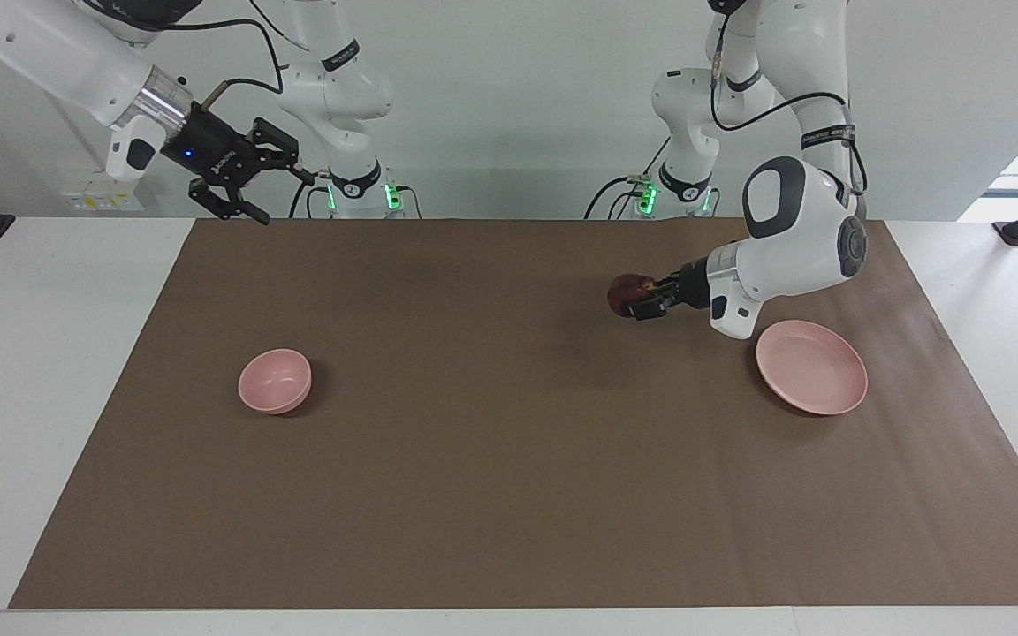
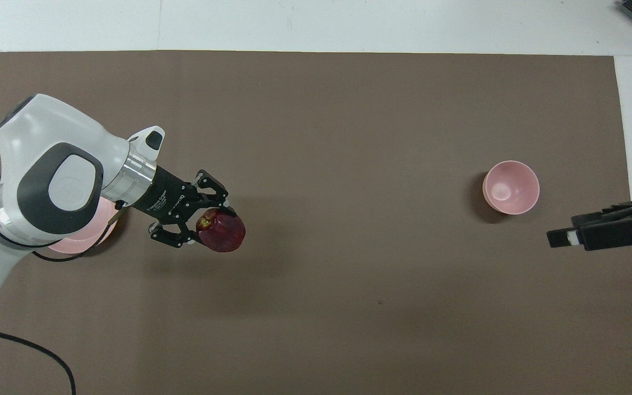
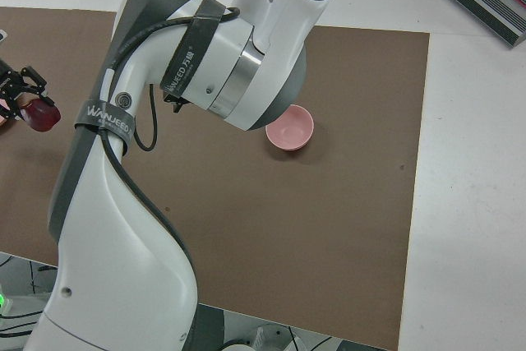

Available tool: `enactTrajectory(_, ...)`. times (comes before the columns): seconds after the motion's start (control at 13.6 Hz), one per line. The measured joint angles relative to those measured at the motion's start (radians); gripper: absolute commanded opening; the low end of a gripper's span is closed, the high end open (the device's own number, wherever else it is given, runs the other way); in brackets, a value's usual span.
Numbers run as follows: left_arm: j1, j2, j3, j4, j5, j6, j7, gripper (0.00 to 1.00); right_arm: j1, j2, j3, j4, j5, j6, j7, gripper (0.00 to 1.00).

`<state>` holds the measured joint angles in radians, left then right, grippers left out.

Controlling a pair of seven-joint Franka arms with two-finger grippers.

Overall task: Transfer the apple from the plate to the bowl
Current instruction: 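Lift the apple with the left gripper while the right gripper moves inward, then carry the apple with the left gripper toward the right gripper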

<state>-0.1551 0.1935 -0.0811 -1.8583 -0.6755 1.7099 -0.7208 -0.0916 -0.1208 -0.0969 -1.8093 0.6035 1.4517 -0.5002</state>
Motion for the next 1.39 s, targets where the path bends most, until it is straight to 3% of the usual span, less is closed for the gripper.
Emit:
enactTrajectory(0.29,0.004,0.0,0.0,-0.001,-0.133,-0.045,-0.111,0.0,-0.014,0.032,-0.001,-0.083,0.125,-0.001,-0.156,1.0)
enactTrajectory(0.66,0.006,-0.013,0.003,-0.041,-0.434,-0.064,-0.269,0.0,-0.036,0.033,-0.002,-0.162,0.267,-0.014,-0.18,1.0)
enactTrajectory(0.88,-0.003,-0.04,-0.021,-0.08,-0.541,-0.06,-0.404,0.0,-0.036,0.031,-0.001,-0.224,0.362,-0.016,-0.197,1.0)
enactTrajectory(1.17,-0.093,-0.067,-0.051,-0.15,-0.763,0.075,-0.433,0.0,-0.031,0.016,0.004,-0.262,0.424,-0.016,-0.198,1.0)
enactTrajectory(1.39,-0.211,-0.068,-0.083,-0.167,-0.935,0.293,-0.448,0.0,-0.027,0.006,0.014,-0.269,0.427,-0.016,-0.198,1.0)
